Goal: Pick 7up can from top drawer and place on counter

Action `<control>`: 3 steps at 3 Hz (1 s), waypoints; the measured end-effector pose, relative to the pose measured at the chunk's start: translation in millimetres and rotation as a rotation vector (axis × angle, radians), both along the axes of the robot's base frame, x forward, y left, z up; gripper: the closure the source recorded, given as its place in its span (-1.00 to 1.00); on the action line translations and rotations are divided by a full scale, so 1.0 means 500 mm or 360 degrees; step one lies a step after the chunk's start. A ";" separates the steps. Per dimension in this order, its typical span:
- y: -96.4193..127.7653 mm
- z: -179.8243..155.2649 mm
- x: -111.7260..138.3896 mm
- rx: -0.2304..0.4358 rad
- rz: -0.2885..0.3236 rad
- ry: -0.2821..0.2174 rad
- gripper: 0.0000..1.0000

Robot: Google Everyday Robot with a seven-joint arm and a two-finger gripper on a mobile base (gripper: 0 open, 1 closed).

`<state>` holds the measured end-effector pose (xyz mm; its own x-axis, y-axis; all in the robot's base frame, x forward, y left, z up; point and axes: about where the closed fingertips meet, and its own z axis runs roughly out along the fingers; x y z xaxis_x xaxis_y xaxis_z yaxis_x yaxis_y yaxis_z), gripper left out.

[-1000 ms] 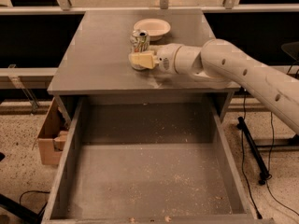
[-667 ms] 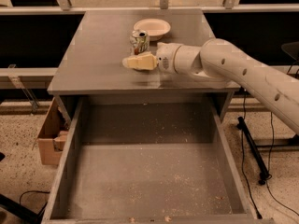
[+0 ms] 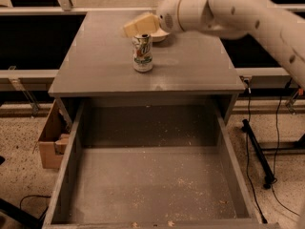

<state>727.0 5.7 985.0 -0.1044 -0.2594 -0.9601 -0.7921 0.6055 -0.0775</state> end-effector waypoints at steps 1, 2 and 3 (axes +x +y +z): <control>0.035 0.161 -0.002 -0.0207 0.0037 -0.0074 -1.00; -0.084 0.277 -0.048 -0.0449 -0.0134 -0.0067 -1.00; -0.266 0.371 -0.191 -0.0597 -0.0427 -0.0067 -1.00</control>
Offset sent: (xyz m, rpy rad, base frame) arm -0.1730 -0.1868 0.1207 -0.6812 0.2289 -0.1639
